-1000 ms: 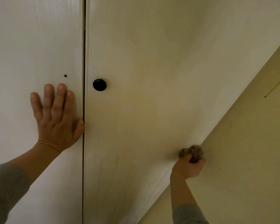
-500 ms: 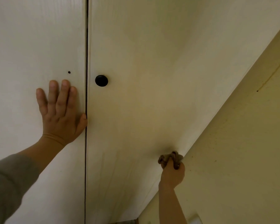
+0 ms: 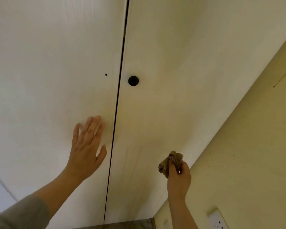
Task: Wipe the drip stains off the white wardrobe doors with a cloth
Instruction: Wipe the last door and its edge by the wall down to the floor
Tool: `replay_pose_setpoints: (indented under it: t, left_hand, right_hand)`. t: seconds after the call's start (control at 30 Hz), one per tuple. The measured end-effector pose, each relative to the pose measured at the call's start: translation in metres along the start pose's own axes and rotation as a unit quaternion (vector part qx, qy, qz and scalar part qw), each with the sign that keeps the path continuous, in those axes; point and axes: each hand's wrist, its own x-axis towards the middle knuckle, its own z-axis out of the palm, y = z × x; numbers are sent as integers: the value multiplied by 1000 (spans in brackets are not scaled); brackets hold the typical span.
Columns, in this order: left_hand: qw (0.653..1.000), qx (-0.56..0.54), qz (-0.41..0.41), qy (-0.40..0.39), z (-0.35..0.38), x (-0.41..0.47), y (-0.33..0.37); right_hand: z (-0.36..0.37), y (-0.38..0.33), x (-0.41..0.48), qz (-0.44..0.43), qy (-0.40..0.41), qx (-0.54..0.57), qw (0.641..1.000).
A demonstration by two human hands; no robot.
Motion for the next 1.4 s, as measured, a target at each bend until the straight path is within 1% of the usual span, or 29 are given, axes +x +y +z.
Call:
replay_pose_setpoints:
  t: [0.13,0.23,0.33,0.47,0.67,0.9,0.97,1.1,1.3,1.4]
  left_hand:
    - [992,-64,-36,-98,-2,-29,-3]
    - [979,-117,-81,-145,-4,-53,2]
    - [965,-156,-130,-165,-8,-72,10]
    - [942,-181,-205,-195,-8,-101,20]
    - [909,-193,-260,-263,-6,-127,26]
    - [865,-201,-334,-317,-9,-151,45]
    - [858,-200,-346,-324,-10,-156,53]
    - [850,-190,-371,-321,-9,-162,64]
    - [858,-183,-374,-299,-3,-163,85]
    - [863,-183,-369,-294,-2,-162,93]
  right_hand:
    - [5,-4,-10,-4,-27,-13,1000]
    - [5,4,-23,7,-48,-19,999]
    - [1,18,-35,35,-60,-23,997]
    - [-8,39,-50,71,-68,-44,994]
    - [-8,53,-60,92,-77,-42,992]
    - [-21,76,-61,120,-110,-60,985]
    - [-28,85,-59,133,-112,-65,983]
    - [-39,96,-54,125,-119,-87,981]
    - [-50,95,-36,111,-170,-74,976]
    - [-51,91,-31,103,-178,-49,977]
